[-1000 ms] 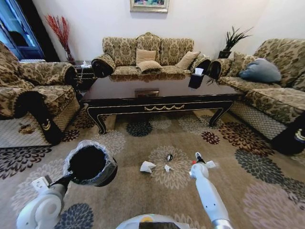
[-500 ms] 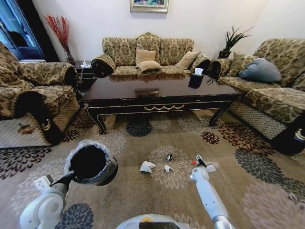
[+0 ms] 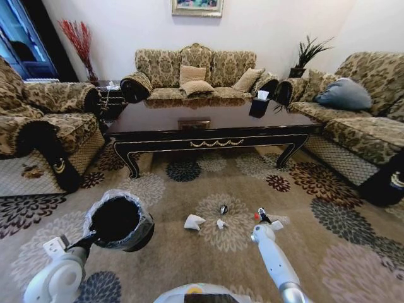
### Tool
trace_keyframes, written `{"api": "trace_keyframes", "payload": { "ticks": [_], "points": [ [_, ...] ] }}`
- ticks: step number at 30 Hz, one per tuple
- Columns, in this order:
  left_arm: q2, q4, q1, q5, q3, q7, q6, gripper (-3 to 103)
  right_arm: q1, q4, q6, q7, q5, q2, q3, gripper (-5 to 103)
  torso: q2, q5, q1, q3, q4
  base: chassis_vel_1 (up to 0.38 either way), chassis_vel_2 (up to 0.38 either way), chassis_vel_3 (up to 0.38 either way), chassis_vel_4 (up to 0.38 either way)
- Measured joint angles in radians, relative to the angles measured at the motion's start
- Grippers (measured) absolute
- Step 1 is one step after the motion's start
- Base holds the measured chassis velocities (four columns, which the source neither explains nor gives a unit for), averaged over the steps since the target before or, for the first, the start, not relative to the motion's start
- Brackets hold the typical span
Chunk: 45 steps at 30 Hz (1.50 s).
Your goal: Move to the front of the table and pick up the trash from the floor, then place it into the trash bin.
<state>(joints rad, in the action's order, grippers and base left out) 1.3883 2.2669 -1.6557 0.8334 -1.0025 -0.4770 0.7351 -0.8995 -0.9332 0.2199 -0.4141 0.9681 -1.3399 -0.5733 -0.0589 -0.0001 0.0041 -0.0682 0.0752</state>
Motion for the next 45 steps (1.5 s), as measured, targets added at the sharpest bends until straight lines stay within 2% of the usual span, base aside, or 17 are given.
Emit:
{"api": "trace_keyframes", "payload": {
  "ticks": [10, 11, 19, 27, 35, 36, 38, 40, 43, 44, 45],
  "points": [
    [0.012, 0.013, -0.009, -0.01, 0.005, 0.002, 0.0, 2, -0.013, 0.018, 0.034, 0.008, -0.005, 0.01, -0.018, 100, 0.0, 0.0008, 0.0, 0.0, 0.001, -0.239, -0.121, 0.216, 0.12],
    [0.013, 0.014, -0.008, -0.013, 0.009, 0.003, 0.0, 2, -0.015, 0.012, 0.036, 0.009, -0.005, 0.005, -0.024, 100, 0.0, 0.0, 0.0, 0.0, 0.0008, -0.055, -0.128, 0.009, 0.052],
    [0.015, 0.007, -0.007, -0.026, 0.015, 0.002, 0.0, 2, -0.016, -0.026, 0.04, 0.017, -0.011, -0.021, -0.033, 100, 0.0, -0.0003, 0.0, 0.0, -0.0003, 0.021, 0.0, -0.016, 0.005],
    [0.011, 0.013, -0.012, -0.022, 0.003, 0.002, 0.0, 2, 0.017, 0.009, 0.002, -0.1, -0.036, -0.053, -0.043, 100, 0.0, 0.0, 0.0, 0.0, 0.0004, 0.0, 0.0, 0.0, 0.0],
    [0.013, 0.009, -0.013, -0.02, 0.001, 0.002, 0.0, 2, 0.026, 0.04, -0.016, -0.131, -0.042, -0.06, -0.044, 100, 0.0, -0.0001, 0.0, 0.0, 0.0001, 0.0, 0.0, 0.0, 0.0],
    [0.014, 0.007, -0.011, -0.021, 0.002, 0.002, 0.0, 2, 0.027, 0.044, -0.026, -0.135, -0.04, -0.06, -0.044, 103, 0.0, 0.0001, 0.0, 0.0, 0.0002, 0.0, 0.0, 0.0, 0.0],
    [0.016, 0.006, -0.01, -0.022, 0.006, 0.001, 0.0, 2, 0.026, 0.044, -0.05, -0.141, -0.029, -0.06, -0.038, 96, 0.0, 0.0, 0.0, 0.0, 0.0002, 0.0, 0.0, 0.0, 0.0],
    [0.016, 0.006, -0.009, -0.022, 0.009, 0.001, 0.0, 2, 0.026, 0.047, -0.058, -0.142, -0.025, -0.059, -0.036, 96, 0.0, -0.0001, 0.0, 0.0, 0.0002, 0.0, 0.0, 0.0, 0.0],
    [0.017, 0.004, -0.006, -0.027, 0.014, 0.001, 0.0, 2, 0.026, 0.067, -0.076, -0.134, -0.021, -0.056, -0.026, 83, 0.0, -0.0005, 0.0, 0.0, 0.0001, 0.0, 0.0, 0.0, 0.0],
    [0.017, 0.004, -0.006, -0.027, 0.014, 0.001, 0.0, 2, 0.026, 0.067, -0.076, -0.134, -0.021, -0.056, -0.026, 83, 0.0, -0.0005, 0.0, 0.0, 0.0001, 0.0, 0.0, 0.0, 0.0],
    [0.017, 0.002, -0.006, -0.028, 0.015, 0.001, 0.0, 2, 0.025, 0.072, -0.081, -0.127, -0.021, -0.054, -0.023, 78, 0.0, -0.0007, 0.0, 0.0, 0.0, 0.0, 0.0, 0.0, 0.0]
  ]
}}
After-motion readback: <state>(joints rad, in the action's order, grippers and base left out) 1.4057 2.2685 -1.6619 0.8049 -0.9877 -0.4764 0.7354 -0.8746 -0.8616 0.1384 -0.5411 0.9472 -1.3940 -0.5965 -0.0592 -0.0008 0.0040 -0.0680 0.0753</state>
